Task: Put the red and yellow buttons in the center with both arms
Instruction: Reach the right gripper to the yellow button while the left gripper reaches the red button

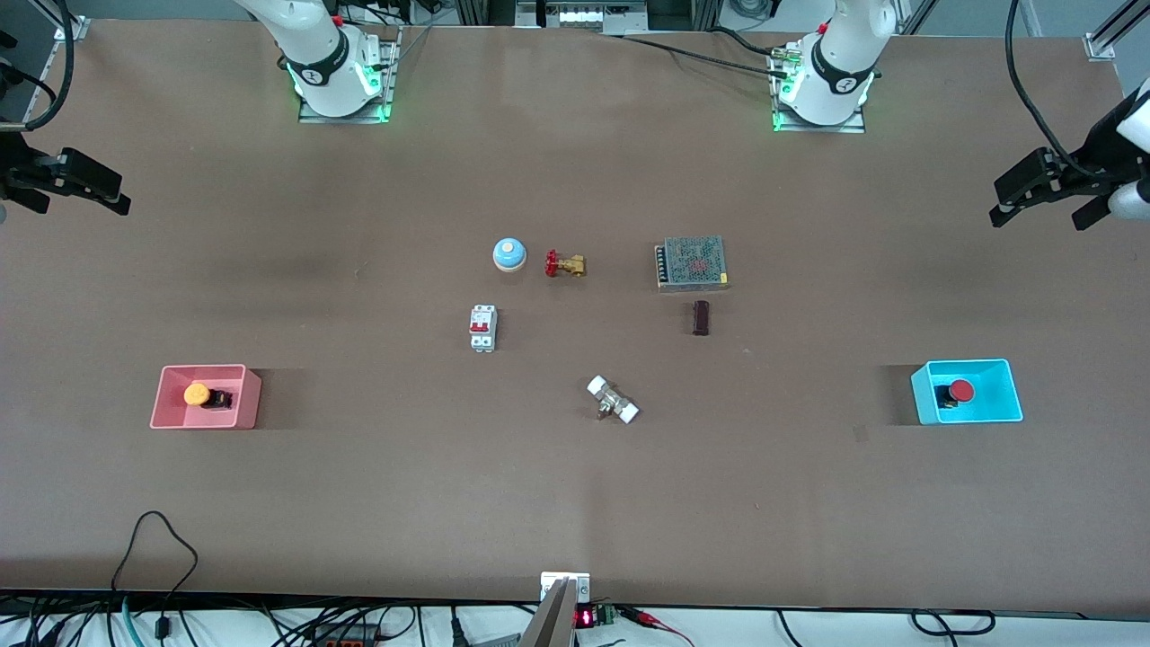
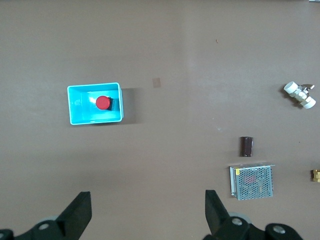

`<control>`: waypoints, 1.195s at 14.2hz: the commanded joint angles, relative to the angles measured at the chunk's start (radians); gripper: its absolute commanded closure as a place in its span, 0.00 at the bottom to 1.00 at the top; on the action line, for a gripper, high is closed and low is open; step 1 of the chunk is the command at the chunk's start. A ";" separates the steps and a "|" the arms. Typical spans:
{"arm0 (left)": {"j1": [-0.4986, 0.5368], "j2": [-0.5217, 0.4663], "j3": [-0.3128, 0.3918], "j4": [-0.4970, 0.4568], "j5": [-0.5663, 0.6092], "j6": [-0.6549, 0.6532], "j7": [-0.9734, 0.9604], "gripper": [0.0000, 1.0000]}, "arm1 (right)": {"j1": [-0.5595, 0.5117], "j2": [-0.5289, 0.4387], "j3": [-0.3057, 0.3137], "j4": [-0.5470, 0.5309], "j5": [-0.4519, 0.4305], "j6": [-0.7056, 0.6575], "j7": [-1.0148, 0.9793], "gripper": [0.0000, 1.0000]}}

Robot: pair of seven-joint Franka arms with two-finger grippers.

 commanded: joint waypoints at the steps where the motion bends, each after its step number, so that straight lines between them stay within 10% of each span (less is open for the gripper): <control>1: 0.009 0.022 -0.003 -0.007 -0.013 0.013 0.007 0.00 | 0.003 -0.027 0.004 -0.026 -0.002 0.001 0.013 0.00; 9: 0.011 0.094 0.006 -0.007 -0.002 0.077 0.010 0.00 | 0.015 0.038 0.004 -0.023 0.015 0.064 0.007 0.00; 17: 0.073 0.261 0.010 0.002 0.048 0.235 0.027 0.00 | -0.009 0.304 -0.004 -0.015 0.042 0.289 0.005 0.00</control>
